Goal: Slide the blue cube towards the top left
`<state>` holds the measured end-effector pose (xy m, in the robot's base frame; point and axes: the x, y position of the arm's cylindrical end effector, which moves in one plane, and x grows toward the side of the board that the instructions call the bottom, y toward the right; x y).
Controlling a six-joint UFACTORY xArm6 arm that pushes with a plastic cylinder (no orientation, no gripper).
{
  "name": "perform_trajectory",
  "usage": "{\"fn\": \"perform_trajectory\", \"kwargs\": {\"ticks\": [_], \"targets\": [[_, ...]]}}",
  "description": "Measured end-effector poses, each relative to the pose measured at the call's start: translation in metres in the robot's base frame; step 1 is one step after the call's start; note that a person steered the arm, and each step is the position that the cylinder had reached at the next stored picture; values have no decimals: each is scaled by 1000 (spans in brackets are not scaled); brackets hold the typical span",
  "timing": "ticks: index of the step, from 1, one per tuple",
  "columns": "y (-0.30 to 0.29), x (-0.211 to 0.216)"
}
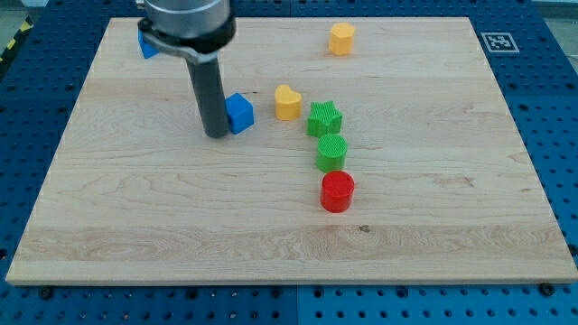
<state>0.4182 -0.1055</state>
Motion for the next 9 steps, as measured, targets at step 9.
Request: {"fn": "perform_trajectory", "kwargs": {"ticks": [9], "targets": [[47, -77]]}}
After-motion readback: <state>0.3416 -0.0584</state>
